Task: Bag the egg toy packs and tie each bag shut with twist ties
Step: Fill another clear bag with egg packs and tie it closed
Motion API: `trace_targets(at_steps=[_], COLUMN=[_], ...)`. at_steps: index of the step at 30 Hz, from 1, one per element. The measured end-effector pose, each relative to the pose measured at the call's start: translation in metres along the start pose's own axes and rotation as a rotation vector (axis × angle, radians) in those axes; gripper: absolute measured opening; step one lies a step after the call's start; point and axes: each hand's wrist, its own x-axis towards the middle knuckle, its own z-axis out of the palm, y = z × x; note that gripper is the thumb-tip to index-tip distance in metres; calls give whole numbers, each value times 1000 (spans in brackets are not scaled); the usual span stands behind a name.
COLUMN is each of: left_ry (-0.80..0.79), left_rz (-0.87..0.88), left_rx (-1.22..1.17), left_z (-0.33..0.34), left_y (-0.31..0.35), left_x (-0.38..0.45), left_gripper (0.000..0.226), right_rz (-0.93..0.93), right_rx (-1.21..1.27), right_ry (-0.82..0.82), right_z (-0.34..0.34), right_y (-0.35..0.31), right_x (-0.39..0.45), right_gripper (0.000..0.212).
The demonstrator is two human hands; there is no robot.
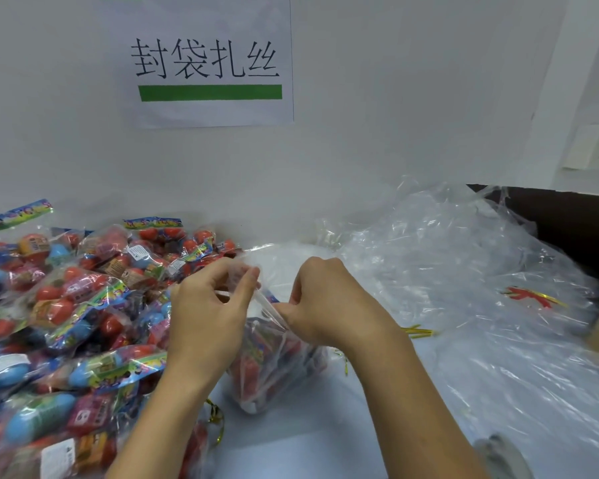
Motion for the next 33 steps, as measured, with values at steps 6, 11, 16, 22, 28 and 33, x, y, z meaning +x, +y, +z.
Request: trace_targets(at_steps=[6,11,16,22,28,33], left_ry=[-98,-50,-12,-61,-83,-54], left_rz=[89,114,110,140,144,109], left_rx=[83,88,92,114,114,57], left_z=[5,3,-1,1,0,0], left_y=[-1,-1,-3,1,3,3], left_x=[-5,-2,0,-2,-2,-1], left_gripper=[16,21,19,19,18,16], right_rz=[30,-83,-85,-21,-19,-49], right_rx=[-62,-10,48,-36,-101,-122], right_ry=[-76,119,92,24,-13,63], right_z=[-9,-7,-3,-3,-6,-8], right_y=[3,-3,-5,-1,-1,-8], right_x=[-4,-5,-3,-5,-8,-12], right_gripper=[14,9,12,8,14,13])
